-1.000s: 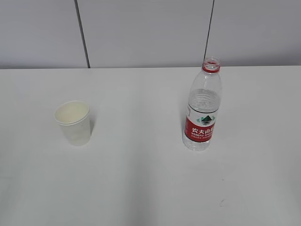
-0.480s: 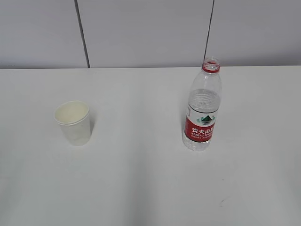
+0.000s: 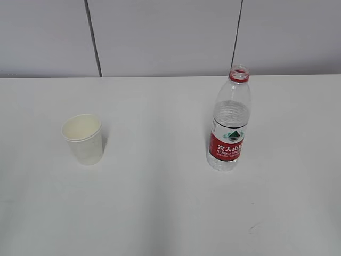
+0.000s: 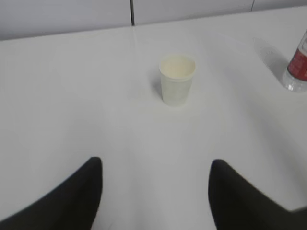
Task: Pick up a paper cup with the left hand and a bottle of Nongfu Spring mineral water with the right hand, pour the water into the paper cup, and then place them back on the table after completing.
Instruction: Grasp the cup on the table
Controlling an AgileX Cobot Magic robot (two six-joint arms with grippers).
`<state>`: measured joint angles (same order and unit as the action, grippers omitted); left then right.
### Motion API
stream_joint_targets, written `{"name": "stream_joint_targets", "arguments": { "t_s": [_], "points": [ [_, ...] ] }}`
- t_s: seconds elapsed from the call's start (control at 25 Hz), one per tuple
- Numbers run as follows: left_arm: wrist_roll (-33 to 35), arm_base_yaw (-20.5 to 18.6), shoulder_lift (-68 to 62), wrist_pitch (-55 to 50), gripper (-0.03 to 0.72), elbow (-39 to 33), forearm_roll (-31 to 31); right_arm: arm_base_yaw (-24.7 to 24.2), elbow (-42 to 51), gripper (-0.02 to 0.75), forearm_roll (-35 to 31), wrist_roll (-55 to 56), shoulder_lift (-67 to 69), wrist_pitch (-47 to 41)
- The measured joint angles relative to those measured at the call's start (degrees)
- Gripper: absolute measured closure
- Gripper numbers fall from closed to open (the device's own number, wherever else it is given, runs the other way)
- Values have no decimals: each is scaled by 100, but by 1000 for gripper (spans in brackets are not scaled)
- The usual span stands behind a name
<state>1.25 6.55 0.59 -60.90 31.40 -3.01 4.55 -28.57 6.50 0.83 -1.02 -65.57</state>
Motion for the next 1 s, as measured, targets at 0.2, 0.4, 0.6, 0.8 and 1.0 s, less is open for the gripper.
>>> {"name": "stream_joint_targets", "arguments": {
  "t_s": [0.2,0.4,0.6,0.8,1.0],
  "points": [
    [0,0,0,766,251,37,0,0,0,224,0,0,0,0],
    [0,0,0,2023,251,-4,110,0,0,224,-13,0,0,0],
    [0,0,-150,3184,251,-490,220,0,-11,224,-13,-48,0,36],
    [0,0,-568,4485,251,-1035,237,0,-92,224,-13,-83,0,538],
    [0,0,-1126,5463,251,-1418,237,0,203,224,-13,-222,46,1918]
  ]
}}
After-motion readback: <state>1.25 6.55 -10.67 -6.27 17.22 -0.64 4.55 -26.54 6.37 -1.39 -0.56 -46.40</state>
